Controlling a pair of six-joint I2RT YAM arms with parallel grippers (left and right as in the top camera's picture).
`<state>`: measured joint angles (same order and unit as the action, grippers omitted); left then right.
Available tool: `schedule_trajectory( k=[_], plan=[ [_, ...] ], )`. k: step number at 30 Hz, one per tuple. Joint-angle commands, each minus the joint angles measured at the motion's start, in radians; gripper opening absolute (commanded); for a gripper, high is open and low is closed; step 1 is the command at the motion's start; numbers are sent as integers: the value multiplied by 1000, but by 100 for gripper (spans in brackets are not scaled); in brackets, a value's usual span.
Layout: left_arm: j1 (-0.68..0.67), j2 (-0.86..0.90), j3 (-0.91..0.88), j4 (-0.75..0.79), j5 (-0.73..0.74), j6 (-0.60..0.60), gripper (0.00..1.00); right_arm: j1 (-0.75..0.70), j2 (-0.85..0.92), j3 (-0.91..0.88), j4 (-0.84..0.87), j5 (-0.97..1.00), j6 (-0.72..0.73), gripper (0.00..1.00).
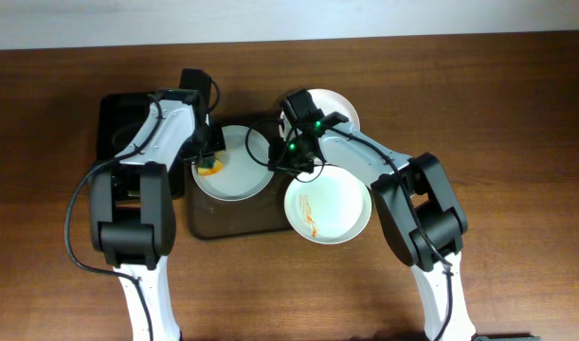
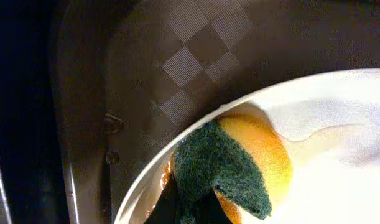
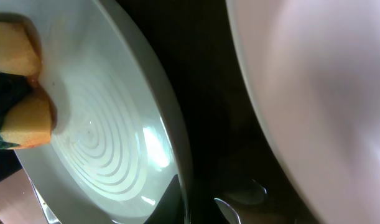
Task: Clean dirty plates on tray and stack at the side
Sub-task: 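Scrub the left white plate with the sponge while right gripper holds it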
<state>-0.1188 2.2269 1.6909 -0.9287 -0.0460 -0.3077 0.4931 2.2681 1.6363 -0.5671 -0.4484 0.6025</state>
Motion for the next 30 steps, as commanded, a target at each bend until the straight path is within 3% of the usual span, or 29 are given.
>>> schedule_trajectory(
  k=[1,5,10,13,17,25,30],
  plan=[
    [0,67,-36,-106,6,94,0,-23,30,-10,-30,11,-19,4],
    [11,67,6,-253,51,131,0,-23,30,-10,-31,11,-19,4],
    [19,67,198,-451,95,209,1,-23,30,-10,-31,11,-19,4],
    [14,67,203,-492,104,257,0,-23,30,-10,-32,11,-19,4],
    [14,68,201,-490,262,386,0,-23,30,-10,-32,11,-19,4],
    [14,68,108,-487,367,438,0,-23,30,-10,-35,11,-19,4],
    [14,67,93,-592,329,438,1,-23,30,-10,-35,11,-19,4]
  ],
)
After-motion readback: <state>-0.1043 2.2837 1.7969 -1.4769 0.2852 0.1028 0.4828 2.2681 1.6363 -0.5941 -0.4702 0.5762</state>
